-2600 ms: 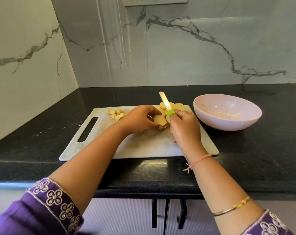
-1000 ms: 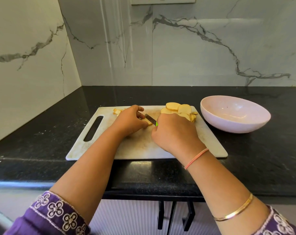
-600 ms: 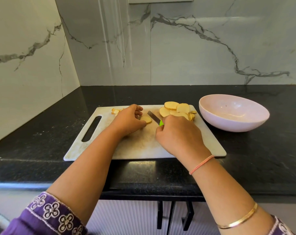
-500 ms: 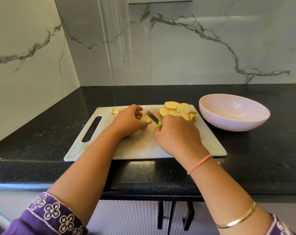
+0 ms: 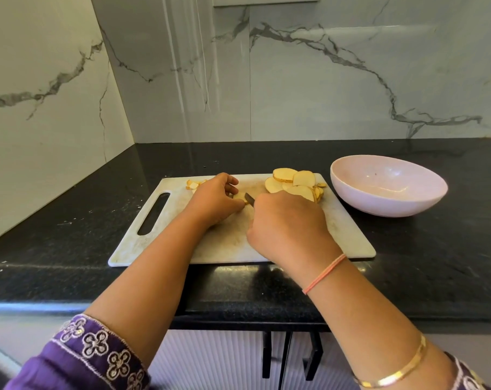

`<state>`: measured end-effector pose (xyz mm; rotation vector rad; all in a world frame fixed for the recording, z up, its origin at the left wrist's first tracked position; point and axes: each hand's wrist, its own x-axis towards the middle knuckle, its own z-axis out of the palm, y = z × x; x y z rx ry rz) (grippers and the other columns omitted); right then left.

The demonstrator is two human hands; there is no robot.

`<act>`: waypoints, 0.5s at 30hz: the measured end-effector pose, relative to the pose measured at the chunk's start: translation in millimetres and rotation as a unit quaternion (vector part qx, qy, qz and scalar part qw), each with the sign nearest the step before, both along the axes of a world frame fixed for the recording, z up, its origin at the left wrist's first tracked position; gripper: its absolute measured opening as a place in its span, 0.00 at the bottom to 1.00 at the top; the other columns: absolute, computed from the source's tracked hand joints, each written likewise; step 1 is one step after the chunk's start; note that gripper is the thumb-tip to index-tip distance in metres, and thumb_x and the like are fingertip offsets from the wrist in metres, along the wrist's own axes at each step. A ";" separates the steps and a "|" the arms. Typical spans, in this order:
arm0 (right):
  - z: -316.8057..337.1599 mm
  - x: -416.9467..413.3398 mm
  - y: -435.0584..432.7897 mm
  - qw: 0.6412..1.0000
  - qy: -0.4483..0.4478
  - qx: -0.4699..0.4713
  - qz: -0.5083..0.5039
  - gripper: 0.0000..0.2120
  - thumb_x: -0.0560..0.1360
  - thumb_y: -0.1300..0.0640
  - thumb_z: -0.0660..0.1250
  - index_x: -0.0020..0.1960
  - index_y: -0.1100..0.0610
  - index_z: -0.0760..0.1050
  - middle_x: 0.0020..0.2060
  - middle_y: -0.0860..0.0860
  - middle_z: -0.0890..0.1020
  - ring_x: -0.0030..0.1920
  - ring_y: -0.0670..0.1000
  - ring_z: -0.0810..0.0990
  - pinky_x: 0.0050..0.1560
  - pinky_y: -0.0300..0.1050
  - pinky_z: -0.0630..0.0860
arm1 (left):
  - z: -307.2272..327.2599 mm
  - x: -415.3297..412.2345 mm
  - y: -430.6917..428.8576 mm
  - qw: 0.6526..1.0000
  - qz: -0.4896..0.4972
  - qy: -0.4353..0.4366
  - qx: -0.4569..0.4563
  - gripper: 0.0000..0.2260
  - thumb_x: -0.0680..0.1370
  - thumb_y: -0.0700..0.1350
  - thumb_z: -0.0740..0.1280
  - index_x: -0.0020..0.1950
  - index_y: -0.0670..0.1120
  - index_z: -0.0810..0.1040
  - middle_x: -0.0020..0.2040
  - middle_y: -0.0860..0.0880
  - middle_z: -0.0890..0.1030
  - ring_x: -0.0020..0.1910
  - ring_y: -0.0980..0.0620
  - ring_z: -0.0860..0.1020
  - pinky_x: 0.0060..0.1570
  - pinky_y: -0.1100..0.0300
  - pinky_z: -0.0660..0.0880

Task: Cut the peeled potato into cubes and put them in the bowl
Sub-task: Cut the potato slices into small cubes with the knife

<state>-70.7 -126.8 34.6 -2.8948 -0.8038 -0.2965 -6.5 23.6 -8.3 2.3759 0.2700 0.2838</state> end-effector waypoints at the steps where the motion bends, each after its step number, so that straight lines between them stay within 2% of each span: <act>1: 1.9 -4.7 -1.9 1.000 0.002 0.000 0.005 0.05 0.79 0.56 0.58 0.51 0.54 0.73 0.33 0.51 0.68 0.35 0.50 0.70 0.34 0.42 0.70 | 0.2 -0.4 1.0 1.000 0.001 0.000 0.002 0.21 0.74 0.44 0.71 0.66 0.47 0.71 0.58 0.50 0.78 0.52 0.54 0.76 0.50 0.64 0.71; 3: 5.2 -13.7 -7.2 1.000 0.012 -0.001 0.013 0.04 0.79 0.55 0.59 0.46 0.53 0.69 0.33 0.50 0.69 0.35 0.49 0.70 0.34 0.42 0.69 | 0.2 -1.2 2.2 1.000 0.001 0.001 0.004 0.21 0.74 0.44 0.71 0.66 0.47 0.71 0.59 0.50 0.78 0.52 0.55 0.75 0.50 0.64 0.71; 8: 5.3 -19.7 -22.7 1.000 0.012 0.026 -0.010 0.15 0.78 0.51 0.58 0.35 0.53 0.60 0.31 0.49 0.68 0.30 0.47 0.66 0.27 0.41 0.59 | -0.1 -2.5 2.9 1.000 -0.007 0.005 -0.006 0.22 0.74 0.43 0.72 0.66 0.47 0.71 0.60 0.50 0.78 0.54 0.54 0.75 0.52 0.64 0.71; 10: 5.9 -16.1 -24.8 0.998 -0.003 0.063 -0.030 0.17 0.78 0.52 0.57 0.33 0.52 0.58 0.30 0.48 0.68 0.29 0.46 0.64 0.27 0.41 0.56 | 0.8 -2.2 4.6 1.000 -0.010 0.011 -0.017 0.22 0.74 0.43 0.72 0.67 0.47 0.70 0.60 0.50 0.78 0.54 0.54 0.75 0.52 0.63 0.71; 13: 1.8 -5.1 -20.2 0.994 -0.014 0.100 -0.034 0.13 0.78 0.53 0.57 0.35 0.53 0.63 0.30 0.48 0.69 0.31 0.48 0.68 0.27 0.40 0.58 | 1.4 -1.4 5.8 0.999 -0.011 0.016 -0.038 0.23 0.74 0.41 0.71 0.68 0.47 0.69 0.61 0.49 0.76 0.54 0.54 0.74 0.51 0.64 0.70; 15: -4.3 2.9 -12.4 0.995 -0.007 0.099 -0.031 0.09 0.78 0.53 0.57 0.42 0.54 0.70 0.32 0.49 0.70 0.35 0.50 0.71 0.29 0.40 0.61 | 0.0 -1.6 5.4 0.999 -0.007 0.016 -0.043 0.23 0.74 0.41 0.71 0.67 0.46 0.69 0.60 0.49 0.77 0.54 0.54 0.74 0.50 0.64 0.70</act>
